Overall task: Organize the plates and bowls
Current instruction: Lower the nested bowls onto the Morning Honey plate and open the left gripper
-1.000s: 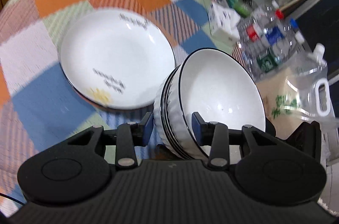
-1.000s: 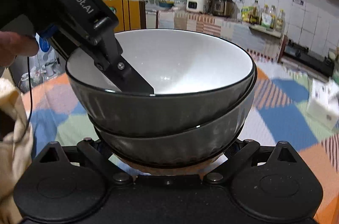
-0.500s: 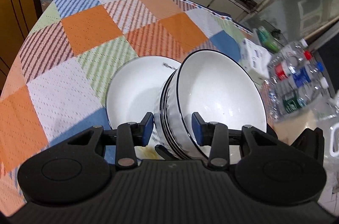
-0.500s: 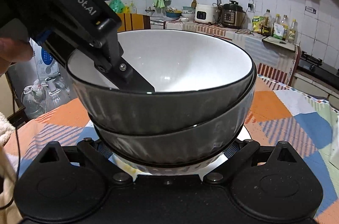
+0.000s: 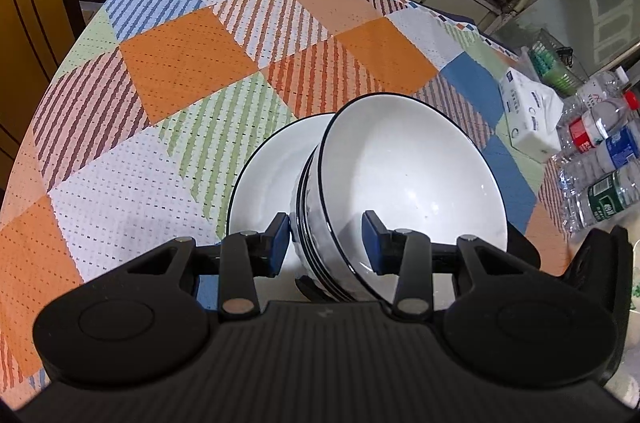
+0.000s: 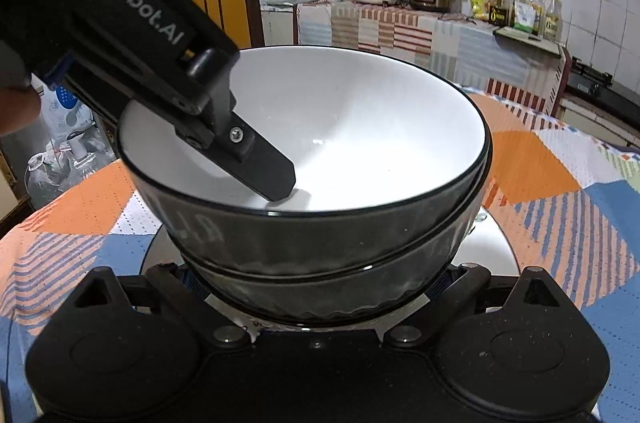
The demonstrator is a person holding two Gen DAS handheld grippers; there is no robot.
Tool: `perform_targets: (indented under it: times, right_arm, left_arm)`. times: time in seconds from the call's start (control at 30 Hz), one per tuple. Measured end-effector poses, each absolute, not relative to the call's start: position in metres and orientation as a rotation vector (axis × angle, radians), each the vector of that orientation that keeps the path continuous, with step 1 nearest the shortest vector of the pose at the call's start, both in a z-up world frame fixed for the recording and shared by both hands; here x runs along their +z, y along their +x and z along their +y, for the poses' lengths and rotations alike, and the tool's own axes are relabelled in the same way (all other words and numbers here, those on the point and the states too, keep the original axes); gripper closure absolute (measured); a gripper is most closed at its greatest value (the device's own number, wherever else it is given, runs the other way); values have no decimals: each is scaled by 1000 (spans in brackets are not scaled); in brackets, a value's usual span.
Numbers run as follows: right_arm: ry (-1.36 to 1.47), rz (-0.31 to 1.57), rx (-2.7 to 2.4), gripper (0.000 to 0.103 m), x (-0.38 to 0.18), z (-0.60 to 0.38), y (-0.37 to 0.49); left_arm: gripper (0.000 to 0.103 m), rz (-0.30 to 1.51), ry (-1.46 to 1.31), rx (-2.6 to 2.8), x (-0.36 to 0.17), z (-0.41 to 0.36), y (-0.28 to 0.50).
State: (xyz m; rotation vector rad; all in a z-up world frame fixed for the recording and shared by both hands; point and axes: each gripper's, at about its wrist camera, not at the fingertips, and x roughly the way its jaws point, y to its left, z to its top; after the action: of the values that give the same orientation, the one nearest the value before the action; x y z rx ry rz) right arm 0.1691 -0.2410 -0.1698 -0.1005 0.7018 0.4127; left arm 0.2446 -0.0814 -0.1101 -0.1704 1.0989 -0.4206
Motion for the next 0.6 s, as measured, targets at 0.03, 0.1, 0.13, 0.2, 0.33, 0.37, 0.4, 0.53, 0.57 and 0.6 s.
perform_targets:
  times: [0.03, 0.1, 0.13, 0.2, 0.33, 0.37, 0.4, 0.53, 0.57, 0.6]
  right_arm:
    - [-98, 714, 409, 4, -170, -241, 171]
    - [-98, 730, 404, 4, -169, -241, 171]
    - [-98, 733, 403, 4, -169, -241, 172]
    - [-104, 736, 403, 4, -169, -241, 173]
    - [-136, 757, 393, 4, -168, -239, 174]
    - [-140, 766, 388, 3, -169, -238, 174]
    - [-128, 771, 385, 3, -169, -240, 174]
    - [-97, 798, 330, 0, -167, -244, 169]
    - [-97, 803, 315, 0, -166, -246, 165]
    - [-100, 805, 302, 0, -165, -246, 159]
  left_arm:
    - [66, 1097, -176, -418, -111, -82, 244]
    - [65, 1091, -194, -417, -113, -80, 243]
    - [65, 1088, -203, -415, -114, -79, 243]
    - [65, 1089, -230, -410, -116, -77, 243]
    - [65, 1083, -243, -407, -117, -76, 242]
    - [64, 1073, -238, -407, -117, -77, 241]
    - [63, 1060, -234, -401, -117, -77, 240]
    - [60, 997, -181, -372, -114, -82, 230]
    - [59, 983, -170, -368, -112, -83, 226]
    - [56, 968, -160, -363, -109, -84, 222]
